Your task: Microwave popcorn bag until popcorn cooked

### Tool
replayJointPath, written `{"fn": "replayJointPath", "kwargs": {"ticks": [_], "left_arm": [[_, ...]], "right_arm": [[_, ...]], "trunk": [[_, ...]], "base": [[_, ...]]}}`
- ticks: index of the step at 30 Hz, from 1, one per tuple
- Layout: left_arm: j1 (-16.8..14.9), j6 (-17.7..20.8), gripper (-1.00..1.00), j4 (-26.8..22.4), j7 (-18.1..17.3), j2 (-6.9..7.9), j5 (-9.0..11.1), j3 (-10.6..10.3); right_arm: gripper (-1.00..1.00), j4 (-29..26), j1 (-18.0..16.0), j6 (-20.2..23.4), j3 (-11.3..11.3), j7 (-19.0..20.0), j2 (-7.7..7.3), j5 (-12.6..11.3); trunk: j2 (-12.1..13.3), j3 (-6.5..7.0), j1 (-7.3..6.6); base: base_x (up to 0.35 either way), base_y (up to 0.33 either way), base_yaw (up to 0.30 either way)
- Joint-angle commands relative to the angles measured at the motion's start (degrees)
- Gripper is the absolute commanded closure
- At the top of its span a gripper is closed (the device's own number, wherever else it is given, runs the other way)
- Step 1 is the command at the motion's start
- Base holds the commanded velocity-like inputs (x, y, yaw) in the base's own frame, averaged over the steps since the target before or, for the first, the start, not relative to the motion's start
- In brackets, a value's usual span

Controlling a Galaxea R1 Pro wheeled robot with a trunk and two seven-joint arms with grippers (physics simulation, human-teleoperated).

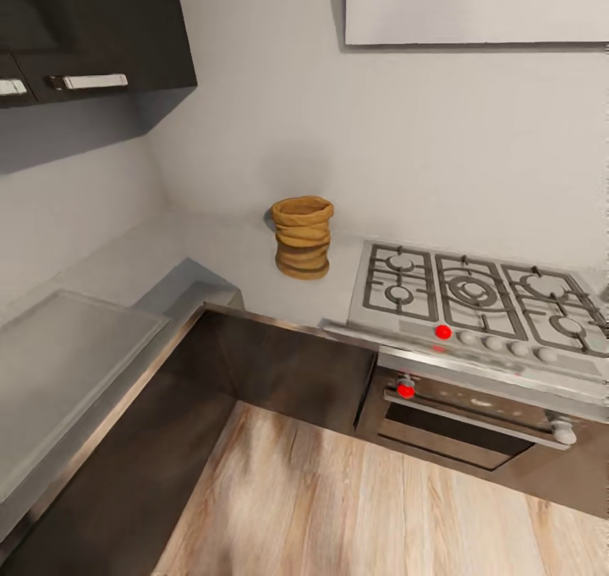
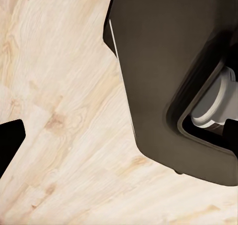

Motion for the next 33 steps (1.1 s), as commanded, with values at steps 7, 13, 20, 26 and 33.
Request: {"fn": "replayJointPath", "kwargs": {"ticks": [7, 13, 20, 26, 33], "left_arm": [[0.0, -0.1, -1.0, 0.0, 0.1, 0.03, 0.2, 0.2], [0.0, -0.1, -1.0, 0.0, 0.1, 0.03, 0.2, 0.2], [0.0, -0.1, -1.0, -0.1, 0.1, 0.03, 0.2, 0.2], [0.0, -0.1, -1.0, -0.1, 0.2, 0.04, 0.2, 0.2], [0.0, -0.1, -1.0, -0.1, 0.2, 0.05, 0.2, 0.3]], "right_arm": [[-1.0, 0.1, 0.0, 0.2, -0.5, 0.3, -0.05, 0.5], [-1.0, -0.1, 0.0, 0.3, -0.6, 0.8, -0.25, 0.5], [-1.0, -8.4, -0.1, 4.2, -0.6, 1.0, 0.26, 3.5], [-1.0, -41.0, -0.1, 36.3, 0.3, 7.2, 5.77, 4.8], [-1.0, -77.3, -2.6, 65.9, 14.7, 17.6, 6.5, 4.3]], "trunk": [[-0.1, -0.09, -0.01], [-0.1, -0.09, -0.01], [-0.1, -0.09, -0.01], [-0.1, -0.09, -0.01], [-0.1, -0.09, -0.01]], "base": [[-0.345, 0.0, 0.0], [-0.285, 0.0, 0.0], [-0.031, 0.0, 0.0], [-0.001, 0.0, 0.0], [0.0, 0.0, 0.0]]}}
